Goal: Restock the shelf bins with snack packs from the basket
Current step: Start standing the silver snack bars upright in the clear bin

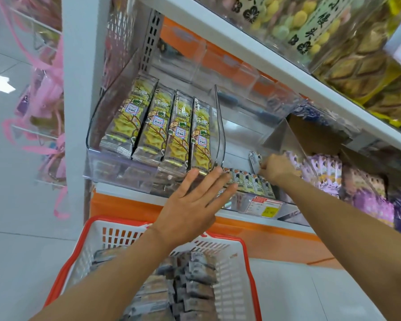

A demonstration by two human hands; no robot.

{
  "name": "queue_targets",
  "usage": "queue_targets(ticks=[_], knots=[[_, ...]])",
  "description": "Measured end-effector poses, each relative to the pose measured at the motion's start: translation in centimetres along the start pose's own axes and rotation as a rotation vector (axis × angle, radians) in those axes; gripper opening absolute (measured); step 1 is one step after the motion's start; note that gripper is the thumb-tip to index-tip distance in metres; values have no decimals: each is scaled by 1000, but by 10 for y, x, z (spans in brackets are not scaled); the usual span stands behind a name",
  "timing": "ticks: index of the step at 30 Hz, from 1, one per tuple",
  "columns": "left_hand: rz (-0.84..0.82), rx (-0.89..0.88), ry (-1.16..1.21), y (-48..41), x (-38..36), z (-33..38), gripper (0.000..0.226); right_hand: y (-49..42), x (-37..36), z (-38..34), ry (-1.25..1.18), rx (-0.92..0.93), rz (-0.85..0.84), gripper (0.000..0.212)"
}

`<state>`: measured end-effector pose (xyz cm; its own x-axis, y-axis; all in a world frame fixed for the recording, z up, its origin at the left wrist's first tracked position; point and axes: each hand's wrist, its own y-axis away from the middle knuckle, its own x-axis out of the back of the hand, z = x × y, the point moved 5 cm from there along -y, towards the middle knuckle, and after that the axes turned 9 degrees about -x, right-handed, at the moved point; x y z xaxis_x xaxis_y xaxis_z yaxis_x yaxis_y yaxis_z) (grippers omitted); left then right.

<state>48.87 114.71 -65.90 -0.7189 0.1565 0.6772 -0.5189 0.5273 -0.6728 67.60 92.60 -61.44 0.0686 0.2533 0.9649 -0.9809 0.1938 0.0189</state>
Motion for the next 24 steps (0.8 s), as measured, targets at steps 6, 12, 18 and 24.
queue_targets(ticks=[6, 12, 18, 24], knots=[[-62, 17, 54, -1, 7, 0, 75, 15, 12, 4, -107, 26, -48, 27], [-134, 36, 46, -3, 10, 11, 67, 57, 41, 16, -495, 143, 85, 25], [-103, -4, 144, 2, 15, 44, 74, 145, 72, 22, -979, 349, 218, 15], [-331, -9, 297, 21, 0, 72, 73, 201, 27, 23, -1116, 455, 128, 14]])
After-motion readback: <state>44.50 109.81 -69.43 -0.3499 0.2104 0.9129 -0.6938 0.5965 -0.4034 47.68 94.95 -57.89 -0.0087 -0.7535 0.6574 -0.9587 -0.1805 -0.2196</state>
